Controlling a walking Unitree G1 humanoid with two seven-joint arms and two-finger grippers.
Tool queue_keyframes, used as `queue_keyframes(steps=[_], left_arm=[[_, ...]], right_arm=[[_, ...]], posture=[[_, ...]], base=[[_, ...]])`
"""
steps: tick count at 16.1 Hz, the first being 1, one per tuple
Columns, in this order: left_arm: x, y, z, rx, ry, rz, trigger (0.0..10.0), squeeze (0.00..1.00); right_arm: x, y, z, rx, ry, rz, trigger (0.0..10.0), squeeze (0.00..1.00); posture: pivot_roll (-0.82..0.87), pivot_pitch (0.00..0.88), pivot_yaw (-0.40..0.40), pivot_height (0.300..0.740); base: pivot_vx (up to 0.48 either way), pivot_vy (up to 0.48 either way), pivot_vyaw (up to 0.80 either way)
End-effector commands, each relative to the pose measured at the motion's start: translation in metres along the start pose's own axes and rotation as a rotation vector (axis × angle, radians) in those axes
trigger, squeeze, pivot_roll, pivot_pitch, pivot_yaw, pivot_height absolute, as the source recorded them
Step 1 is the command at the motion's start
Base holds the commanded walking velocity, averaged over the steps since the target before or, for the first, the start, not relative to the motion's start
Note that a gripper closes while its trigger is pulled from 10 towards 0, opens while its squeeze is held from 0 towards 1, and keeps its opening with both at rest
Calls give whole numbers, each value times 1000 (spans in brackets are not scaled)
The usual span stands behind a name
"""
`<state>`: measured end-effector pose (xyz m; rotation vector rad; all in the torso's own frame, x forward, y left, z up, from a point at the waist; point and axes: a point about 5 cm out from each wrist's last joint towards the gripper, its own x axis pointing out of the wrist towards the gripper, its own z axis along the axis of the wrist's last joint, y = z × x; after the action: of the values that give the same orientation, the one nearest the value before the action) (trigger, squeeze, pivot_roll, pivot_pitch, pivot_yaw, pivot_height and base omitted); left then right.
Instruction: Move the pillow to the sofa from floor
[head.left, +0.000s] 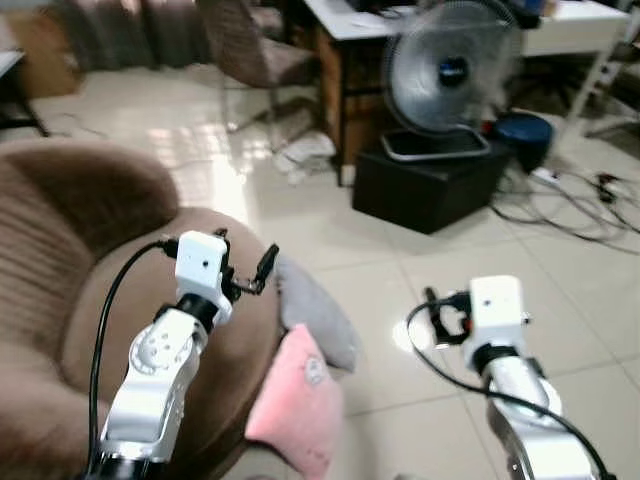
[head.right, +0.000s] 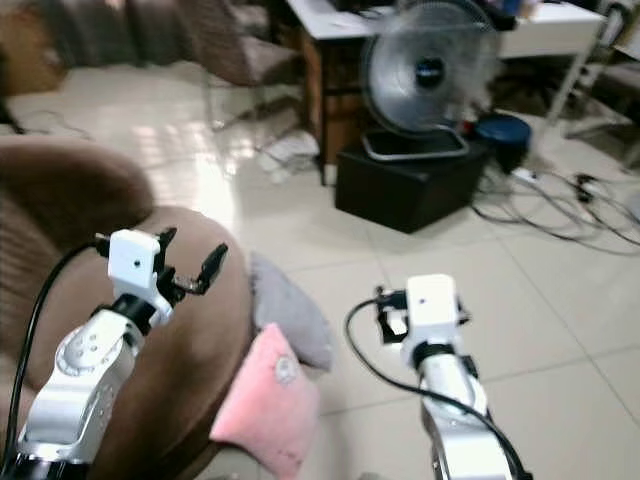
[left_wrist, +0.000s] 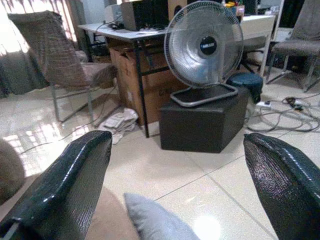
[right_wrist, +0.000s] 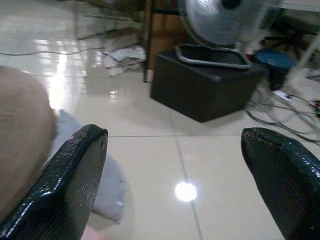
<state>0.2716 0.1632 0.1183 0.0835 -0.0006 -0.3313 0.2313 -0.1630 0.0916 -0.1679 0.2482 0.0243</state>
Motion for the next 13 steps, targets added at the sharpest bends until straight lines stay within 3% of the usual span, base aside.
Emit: queue_keyframes(steps=[1,10,13], left_arm=[[2,-3,2,21,7,-19,10000,0],[4,-2,3,34,3,4,10000,0],[4,-4,0,43,14,-8,10000,0]], right_arm=[[-1,-4,0,5,8,-6,10000,0],[-5,-5,-5,3,33,-4,10000,0],[-3,-4,-3,-19,24,3,10000,0]], posture=[[15,26,44,676],[9,41,41,571],[10,43,42,561]], base=[[0,0,0],[0,0,0],[0,0,0]])
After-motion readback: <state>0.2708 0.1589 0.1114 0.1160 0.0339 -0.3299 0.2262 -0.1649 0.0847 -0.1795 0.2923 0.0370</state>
